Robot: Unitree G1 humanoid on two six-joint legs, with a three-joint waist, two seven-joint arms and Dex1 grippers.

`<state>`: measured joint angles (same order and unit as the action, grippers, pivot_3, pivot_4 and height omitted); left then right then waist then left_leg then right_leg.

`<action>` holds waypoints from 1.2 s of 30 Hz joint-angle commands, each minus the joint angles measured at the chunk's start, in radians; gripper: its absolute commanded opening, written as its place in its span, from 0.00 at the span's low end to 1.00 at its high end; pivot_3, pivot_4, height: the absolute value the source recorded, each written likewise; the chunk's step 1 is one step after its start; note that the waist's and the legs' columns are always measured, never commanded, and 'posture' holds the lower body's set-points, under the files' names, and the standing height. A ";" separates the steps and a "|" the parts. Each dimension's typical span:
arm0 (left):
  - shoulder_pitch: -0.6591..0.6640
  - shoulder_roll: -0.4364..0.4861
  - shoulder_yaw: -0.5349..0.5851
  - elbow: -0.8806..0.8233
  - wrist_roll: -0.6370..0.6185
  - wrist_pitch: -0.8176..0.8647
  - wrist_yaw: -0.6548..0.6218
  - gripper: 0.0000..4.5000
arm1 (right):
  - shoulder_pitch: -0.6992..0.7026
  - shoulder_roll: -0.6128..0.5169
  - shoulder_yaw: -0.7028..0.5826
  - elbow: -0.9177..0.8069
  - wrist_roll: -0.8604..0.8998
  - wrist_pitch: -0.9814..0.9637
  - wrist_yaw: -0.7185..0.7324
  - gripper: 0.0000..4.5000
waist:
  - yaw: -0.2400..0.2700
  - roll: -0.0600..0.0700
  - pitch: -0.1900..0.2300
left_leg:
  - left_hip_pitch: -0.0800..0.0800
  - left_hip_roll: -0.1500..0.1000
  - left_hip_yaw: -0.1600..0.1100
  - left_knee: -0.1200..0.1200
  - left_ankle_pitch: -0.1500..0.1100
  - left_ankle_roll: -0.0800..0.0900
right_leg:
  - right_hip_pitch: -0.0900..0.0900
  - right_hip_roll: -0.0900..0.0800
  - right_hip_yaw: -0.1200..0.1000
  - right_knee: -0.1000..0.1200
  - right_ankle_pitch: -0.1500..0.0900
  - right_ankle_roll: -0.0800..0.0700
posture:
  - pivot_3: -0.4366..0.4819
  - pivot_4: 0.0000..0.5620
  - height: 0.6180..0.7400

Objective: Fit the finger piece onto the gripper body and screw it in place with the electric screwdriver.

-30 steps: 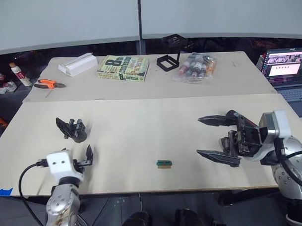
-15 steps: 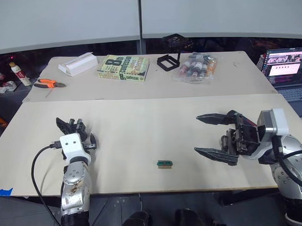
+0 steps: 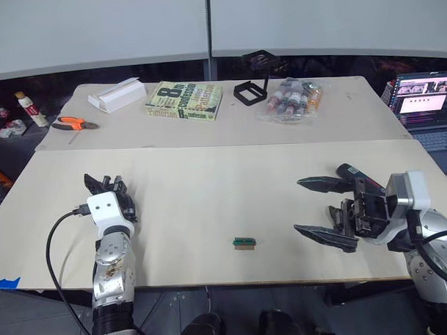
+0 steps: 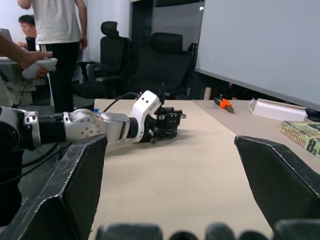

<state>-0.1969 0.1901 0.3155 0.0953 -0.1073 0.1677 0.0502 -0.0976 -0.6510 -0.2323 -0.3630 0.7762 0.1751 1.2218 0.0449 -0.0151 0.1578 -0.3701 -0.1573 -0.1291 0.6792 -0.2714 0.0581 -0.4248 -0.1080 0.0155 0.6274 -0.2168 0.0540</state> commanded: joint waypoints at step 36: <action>-0.611 0.086 -0.437 0.910 -0.026 -0.567 -1.391 0.52 | 0.567 -0.018 -0.353 -0.267 0.047 -0.077 0.021 1.00 | -0.021 -0.003 0.002 | -0.005 -0.001 0.000 0.002 0.003 0.011 | -0.003 -0.002 -0.001 -0.001 0.000 0.001 | 0.48 0.27 1.00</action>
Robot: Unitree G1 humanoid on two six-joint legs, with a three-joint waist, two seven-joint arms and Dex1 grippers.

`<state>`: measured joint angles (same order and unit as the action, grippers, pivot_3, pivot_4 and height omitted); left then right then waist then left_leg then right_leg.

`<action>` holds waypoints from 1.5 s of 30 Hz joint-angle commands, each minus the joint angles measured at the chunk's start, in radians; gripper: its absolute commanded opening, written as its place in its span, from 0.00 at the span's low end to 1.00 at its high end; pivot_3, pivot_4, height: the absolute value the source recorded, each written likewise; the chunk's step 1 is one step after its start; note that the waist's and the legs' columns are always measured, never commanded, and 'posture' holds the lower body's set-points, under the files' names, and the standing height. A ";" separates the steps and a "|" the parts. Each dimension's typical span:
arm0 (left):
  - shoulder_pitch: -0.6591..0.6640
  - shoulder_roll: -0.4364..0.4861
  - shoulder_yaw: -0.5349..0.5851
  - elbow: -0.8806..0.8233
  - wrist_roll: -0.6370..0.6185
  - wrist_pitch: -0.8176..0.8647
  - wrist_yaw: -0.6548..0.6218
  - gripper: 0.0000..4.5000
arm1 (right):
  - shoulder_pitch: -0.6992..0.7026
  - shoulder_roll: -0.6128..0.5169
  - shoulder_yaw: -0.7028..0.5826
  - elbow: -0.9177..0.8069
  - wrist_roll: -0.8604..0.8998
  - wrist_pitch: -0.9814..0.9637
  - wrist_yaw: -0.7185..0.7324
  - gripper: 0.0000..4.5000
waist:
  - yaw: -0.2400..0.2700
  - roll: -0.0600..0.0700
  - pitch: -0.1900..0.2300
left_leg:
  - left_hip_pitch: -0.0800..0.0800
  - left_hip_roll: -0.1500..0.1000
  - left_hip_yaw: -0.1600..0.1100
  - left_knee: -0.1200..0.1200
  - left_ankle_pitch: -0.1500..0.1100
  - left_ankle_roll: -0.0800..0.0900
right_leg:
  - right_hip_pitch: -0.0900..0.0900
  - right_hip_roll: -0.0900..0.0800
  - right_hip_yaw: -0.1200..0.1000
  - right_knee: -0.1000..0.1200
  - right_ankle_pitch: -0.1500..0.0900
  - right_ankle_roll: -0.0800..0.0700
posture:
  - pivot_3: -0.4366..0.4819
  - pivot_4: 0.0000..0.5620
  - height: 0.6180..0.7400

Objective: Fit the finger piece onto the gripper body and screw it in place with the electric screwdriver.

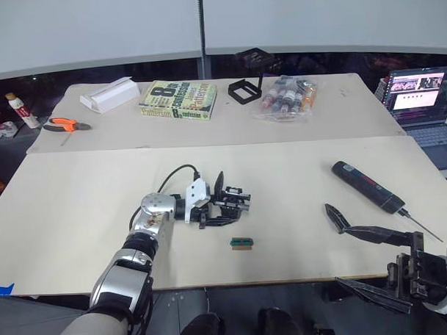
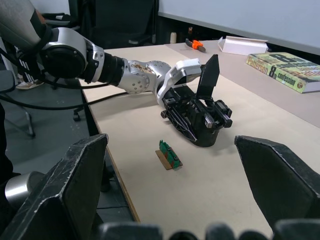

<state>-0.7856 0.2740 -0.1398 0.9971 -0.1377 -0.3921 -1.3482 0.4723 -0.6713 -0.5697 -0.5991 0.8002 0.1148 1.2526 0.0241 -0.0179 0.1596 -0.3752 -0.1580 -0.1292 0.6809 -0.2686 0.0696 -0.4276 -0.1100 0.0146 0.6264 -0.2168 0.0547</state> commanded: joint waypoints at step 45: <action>0.486 -0.106 -0.041 -0.859 0.028 0.518 0.692 0.88 | -0.286 -0.103 0.101 0.004 0.084 0.139 -0.064 1.00 | 0.039 0.002 -0.001 | 0.004 0.000 0.000 0.000 -0.001 -0.002 | 0.004 -0.002 0.001 0.000 0.000 0.000 | 0.48 0.27 1.00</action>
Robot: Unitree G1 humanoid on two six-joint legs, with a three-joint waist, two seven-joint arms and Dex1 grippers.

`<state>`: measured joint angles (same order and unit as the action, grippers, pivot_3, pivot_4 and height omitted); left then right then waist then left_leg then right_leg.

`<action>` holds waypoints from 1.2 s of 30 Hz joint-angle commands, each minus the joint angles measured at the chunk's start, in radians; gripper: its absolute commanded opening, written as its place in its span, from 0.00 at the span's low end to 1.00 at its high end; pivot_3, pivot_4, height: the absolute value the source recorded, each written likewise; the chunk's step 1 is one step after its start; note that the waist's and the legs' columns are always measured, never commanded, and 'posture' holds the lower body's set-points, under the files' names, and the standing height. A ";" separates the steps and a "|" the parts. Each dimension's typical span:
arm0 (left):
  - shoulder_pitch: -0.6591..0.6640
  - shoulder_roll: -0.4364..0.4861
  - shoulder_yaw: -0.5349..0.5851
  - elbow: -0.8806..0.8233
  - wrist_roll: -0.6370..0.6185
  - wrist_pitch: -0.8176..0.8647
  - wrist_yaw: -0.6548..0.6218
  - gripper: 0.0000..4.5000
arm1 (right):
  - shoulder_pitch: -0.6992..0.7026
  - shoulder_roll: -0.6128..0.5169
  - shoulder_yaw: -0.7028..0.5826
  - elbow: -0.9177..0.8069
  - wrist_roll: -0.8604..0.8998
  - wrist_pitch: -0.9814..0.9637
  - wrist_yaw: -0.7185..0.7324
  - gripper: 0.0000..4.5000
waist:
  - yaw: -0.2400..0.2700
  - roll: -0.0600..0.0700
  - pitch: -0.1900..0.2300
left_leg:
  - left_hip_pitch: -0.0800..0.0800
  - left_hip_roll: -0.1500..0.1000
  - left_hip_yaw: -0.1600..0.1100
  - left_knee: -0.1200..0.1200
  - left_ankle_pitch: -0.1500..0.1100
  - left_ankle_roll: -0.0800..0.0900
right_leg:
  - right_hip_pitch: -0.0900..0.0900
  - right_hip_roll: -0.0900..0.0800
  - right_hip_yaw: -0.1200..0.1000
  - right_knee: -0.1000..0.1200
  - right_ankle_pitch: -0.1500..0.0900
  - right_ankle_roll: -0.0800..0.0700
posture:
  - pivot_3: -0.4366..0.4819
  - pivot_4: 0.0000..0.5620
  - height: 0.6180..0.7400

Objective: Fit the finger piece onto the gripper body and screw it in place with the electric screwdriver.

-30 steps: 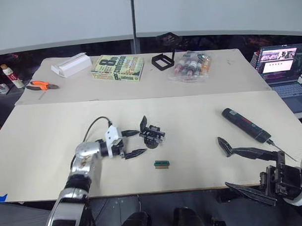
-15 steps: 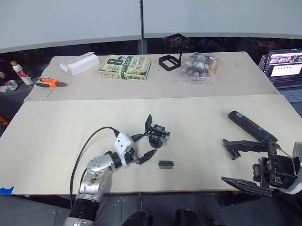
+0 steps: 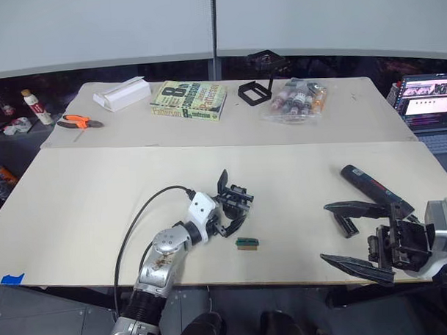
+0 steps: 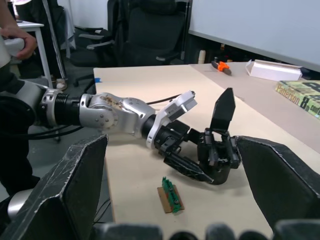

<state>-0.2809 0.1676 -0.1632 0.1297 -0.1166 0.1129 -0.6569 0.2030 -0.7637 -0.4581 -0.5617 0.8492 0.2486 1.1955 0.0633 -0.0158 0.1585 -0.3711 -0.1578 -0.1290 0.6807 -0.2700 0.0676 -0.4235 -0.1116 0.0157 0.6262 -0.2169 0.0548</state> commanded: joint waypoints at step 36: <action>-0.592 0.065 0.048 0.974 -0.021 -0.588 -0.776 0.51 | 0.156 -0.010 -0.139 -0.156 0.088 0.032 -0.069 1.00 | -0.024 -0.001 0.001 | -0.018 -0.001 0.000 0.013 0.001 0.004 | -0.013 0.000 -0.002 0.004 0.001 0.002 | 0.48 0.27 1.00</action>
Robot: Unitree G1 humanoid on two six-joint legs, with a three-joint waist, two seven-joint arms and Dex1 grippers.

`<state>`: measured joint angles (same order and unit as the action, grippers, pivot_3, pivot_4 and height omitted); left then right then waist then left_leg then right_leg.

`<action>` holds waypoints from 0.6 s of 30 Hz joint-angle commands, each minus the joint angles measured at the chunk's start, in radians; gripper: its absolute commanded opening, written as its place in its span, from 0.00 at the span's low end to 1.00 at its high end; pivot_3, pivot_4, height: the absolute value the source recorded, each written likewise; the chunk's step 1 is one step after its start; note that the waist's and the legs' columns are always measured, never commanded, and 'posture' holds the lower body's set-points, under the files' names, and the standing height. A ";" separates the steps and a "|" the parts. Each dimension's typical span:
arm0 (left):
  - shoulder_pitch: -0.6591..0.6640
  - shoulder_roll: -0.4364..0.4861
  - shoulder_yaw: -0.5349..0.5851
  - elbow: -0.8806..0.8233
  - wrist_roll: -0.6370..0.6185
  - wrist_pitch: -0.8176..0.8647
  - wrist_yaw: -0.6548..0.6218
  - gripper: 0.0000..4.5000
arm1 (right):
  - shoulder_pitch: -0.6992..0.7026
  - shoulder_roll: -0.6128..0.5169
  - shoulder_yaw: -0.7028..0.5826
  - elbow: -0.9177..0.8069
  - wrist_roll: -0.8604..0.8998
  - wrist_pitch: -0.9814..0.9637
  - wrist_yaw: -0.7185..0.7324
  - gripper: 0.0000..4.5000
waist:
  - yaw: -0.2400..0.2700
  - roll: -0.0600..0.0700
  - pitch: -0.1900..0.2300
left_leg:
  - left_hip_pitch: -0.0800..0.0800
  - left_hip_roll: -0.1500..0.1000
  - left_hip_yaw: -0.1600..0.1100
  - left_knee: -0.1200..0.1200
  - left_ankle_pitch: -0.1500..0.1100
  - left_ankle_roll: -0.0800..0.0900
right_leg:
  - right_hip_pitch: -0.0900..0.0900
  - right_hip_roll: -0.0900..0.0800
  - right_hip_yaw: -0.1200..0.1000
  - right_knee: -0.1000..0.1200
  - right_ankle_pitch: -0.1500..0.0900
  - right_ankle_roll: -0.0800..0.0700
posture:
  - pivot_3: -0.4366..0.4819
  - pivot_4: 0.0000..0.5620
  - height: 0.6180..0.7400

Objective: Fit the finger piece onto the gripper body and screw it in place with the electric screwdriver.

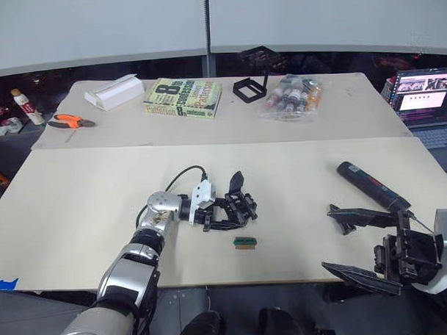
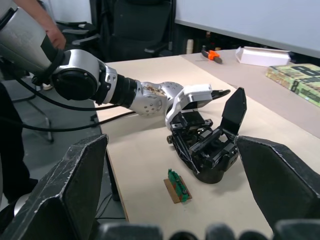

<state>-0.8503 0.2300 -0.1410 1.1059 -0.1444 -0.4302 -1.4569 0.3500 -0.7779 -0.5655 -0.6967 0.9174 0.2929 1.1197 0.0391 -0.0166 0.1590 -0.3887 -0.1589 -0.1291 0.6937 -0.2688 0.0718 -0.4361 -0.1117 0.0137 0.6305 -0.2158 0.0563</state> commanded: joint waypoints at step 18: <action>0.090 0.058 0.096 -0.163 -0.037 0.023 0.066 0.99 | -0.014 0.006 -0.006 0.037 0.001 -0.020 0.059 1.00 | -0.003 0.000 0.000 | 0.000 0.000 0.000 0.001 0.000 0.000 | 0.000 0.000 0.001 0.001 0.000 0.001 | 0.48 0.27 1.00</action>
<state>-0.7761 0.2762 -0.0654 1.0035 -0.1515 -0.4294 -1.3891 0.3324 -0.7754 -0.5610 -0.6558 0.9155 0.2923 1.1620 0.0364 -0.0162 0.1588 -0.3883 -0.1589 -0.1291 0.6948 -0.2689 0.0719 -0.4361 -0.1113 0.0143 0.6317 -0.2154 0.0569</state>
